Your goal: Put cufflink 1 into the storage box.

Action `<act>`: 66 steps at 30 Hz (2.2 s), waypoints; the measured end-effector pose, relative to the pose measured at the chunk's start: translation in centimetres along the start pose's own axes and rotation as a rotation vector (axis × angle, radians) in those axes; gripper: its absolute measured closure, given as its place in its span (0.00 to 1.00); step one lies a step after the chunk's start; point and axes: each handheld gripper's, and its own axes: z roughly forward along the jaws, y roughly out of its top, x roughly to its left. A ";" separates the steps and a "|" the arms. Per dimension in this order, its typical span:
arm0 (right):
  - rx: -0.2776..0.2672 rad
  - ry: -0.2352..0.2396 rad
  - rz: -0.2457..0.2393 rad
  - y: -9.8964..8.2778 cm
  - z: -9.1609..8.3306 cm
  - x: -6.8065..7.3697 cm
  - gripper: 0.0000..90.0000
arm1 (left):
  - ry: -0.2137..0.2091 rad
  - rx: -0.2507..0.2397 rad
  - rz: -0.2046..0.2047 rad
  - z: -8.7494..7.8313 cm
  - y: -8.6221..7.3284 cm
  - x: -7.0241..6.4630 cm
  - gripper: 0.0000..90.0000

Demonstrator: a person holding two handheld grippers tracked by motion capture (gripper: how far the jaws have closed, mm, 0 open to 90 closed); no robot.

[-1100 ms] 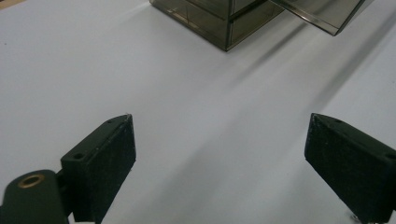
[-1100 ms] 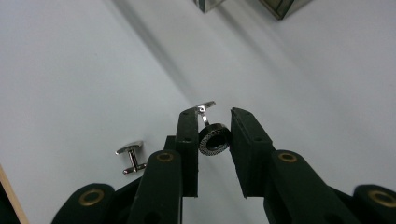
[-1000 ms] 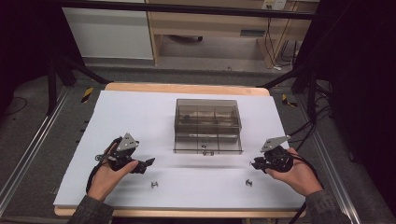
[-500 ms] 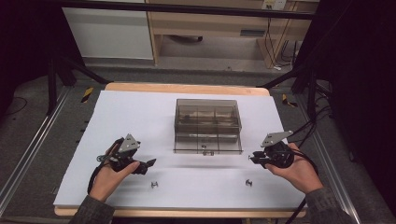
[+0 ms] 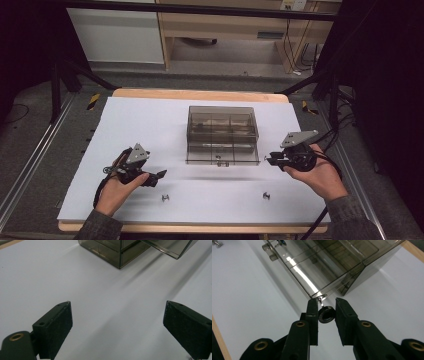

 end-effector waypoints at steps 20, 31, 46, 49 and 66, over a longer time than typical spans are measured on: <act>-0.038 -0.003 -0.041 5.4 0.1 0.4 0.82 | 0.007 0.005 -0.002 0.1 -0.2 0.0 0.10; -0.024 0.012 -0.047 7.7 2.2 0.7 0.82 | 0.014 0.002 -0.008 0.0 -0.3 0.2 0.10; 0.005 0.038 -0.067 9.7 5.0 1.8 0.82 | 0.016 -0.001 -0.012 0.0 -0.4 0.3 0.10; 0.008 0.045 -0.069 10.0 5.4 2.1 0.82 | 0.016 -0.002 -0.013 -0.1 -0.4 0.3 0.10; 0.031 0.073 -0.091 11.3 7.6 3.3 0.82 | 0.018 -0.005 -0.013 -0.2 -0.4 0.4 0.10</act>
